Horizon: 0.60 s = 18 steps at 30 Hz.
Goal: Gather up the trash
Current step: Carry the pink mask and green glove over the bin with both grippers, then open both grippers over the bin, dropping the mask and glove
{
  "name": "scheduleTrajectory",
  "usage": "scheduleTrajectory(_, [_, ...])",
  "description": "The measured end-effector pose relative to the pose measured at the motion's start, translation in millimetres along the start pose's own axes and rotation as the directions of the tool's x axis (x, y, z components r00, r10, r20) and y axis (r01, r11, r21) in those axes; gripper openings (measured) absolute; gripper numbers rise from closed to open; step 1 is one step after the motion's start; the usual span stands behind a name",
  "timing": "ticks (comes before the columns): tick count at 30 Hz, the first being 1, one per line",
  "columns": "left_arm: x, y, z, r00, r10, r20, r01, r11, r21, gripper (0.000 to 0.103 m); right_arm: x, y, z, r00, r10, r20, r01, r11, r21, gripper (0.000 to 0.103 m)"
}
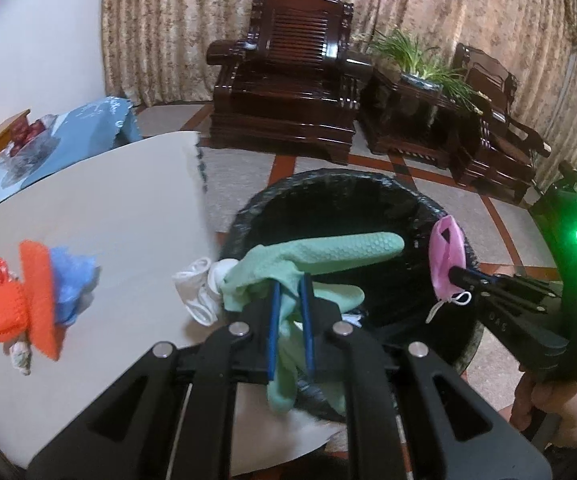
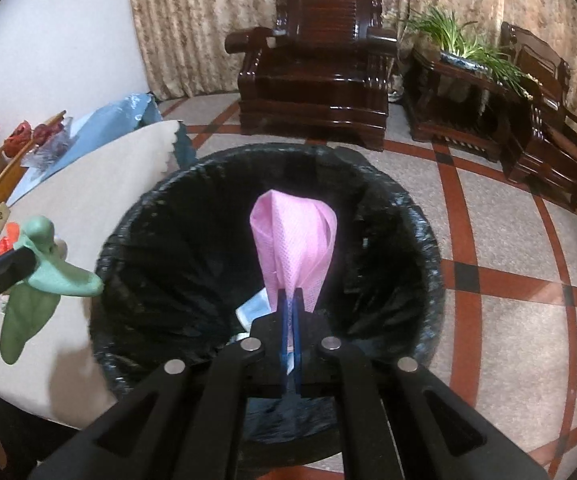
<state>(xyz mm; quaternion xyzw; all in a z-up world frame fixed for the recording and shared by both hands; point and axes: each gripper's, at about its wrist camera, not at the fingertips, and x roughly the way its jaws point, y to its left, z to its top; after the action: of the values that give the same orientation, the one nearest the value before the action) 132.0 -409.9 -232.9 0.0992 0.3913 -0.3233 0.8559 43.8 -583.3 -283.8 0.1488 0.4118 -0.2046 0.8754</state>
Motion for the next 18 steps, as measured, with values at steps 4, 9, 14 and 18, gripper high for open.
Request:
scheduleTrajectory(4, [18.5,-17.9,3.0,1.000,-0.015,-0.023,0.015,1.000,0.009,0.009,14.7,-14.5,3.1,1.000,0.009,-0.026,-0.008,1.000,0.011,0.002])
scheduleTrajectory(9, [53.7,-29.9,-0.2,0.997,-0.016,-0.080,0.016,1.000,0.008,0.012,40.4,-29.3,2.3,0.998,0.013,-0.068,-0.012,1.000,0.015,0.004])
scheduleTrajectory(14, [79.7,-33.5,-7.1,0.991,0.016,-0.134,-0.014,1.000,0.011,0.049,63.5,-38.9,-2.4,0.991,0.000,-0.131,0.005,0.999,0.037,0.039])
scheduleTrajectory(18, [73.1,-26.9,-12.1,0.992,0.036,-0.118,-0.033,0.999,0.021,0.060,63.7,-37.6,-9.5,0.992,0.008,-0.129,-0.002,0.999,0.047,0.039])
